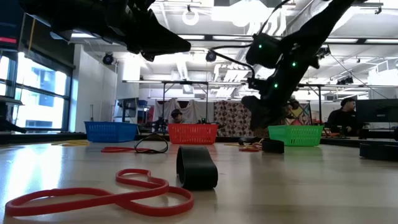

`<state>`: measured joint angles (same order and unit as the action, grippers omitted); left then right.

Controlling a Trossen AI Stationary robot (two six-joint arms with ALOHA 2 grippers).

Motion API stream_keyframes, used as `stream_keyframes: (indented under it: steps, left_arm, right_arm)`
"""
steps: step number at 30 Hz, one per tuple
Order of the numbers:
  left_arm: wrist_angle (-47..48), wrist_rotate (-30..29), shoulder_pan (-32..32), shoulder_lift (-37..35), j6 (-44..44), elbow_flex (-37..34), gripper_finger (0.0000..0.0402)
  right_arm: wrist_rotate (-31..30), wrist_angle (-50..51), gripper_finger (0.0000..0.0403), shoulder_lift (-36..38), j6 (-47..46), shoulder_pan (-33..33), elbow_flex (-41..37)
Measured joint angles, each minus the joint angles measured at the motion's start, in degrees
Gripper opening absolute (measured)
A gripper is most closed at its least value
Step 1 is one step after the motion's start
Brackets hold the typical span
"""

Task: Sort rubber bands into baskets
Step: Put the black rubberband into the green bin

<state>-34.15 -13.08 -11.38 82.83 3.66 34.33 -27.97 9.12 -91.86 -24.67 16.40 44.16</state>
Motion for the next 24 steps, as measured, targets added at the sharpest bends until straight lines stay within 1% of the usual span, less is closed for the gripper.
stream_keyframes:
  steps: [4,6,12,15,17,19,24]
  left_arm:
    - [0.02,0.0,0.0,0.0,0.0,0.0,0.0]
    - [0.02,0.0,0.0,0.0,-0.01,0.0,0.0]
    - [0.64,0.0,0.0,0.0,-0.04,0.02,0.0]
    - [1.1,0.02,0.0,0.0,-0.45,0.04,0.0]
    - [1.39,0.02,0.0,0.0,-0.48,0.04,0.0]
    - [1.55,0.02,0.0,0.01,-0.49,0.04,0.0]
    - [1.69,0.02,0.0,0.04,-0.62,0.04,0.0]
  right_arm:
    - [4.61,-3.29,0.0216,-1.81,3.2,2.88,0.0]
    - [5.86,-4.25,0.0216,-2.99,4.21,4.09,0.0]
    - [7.4,-6.93,0.0215,-6.84,4.62,6.93,0.0]
    - [8.05,-8.49,0.0204,-7.93,4.84,7.28,0.02]
    - [8.06,-9.41,0.0183,-8.35,5.63,7.25,0.02]
    - [8.27,-10.15,0.0152,-8.41,5.75,7.17,0.02]
    - [8.54,-11.85,0.0048,-8.46,7.16,7.11,0.0]
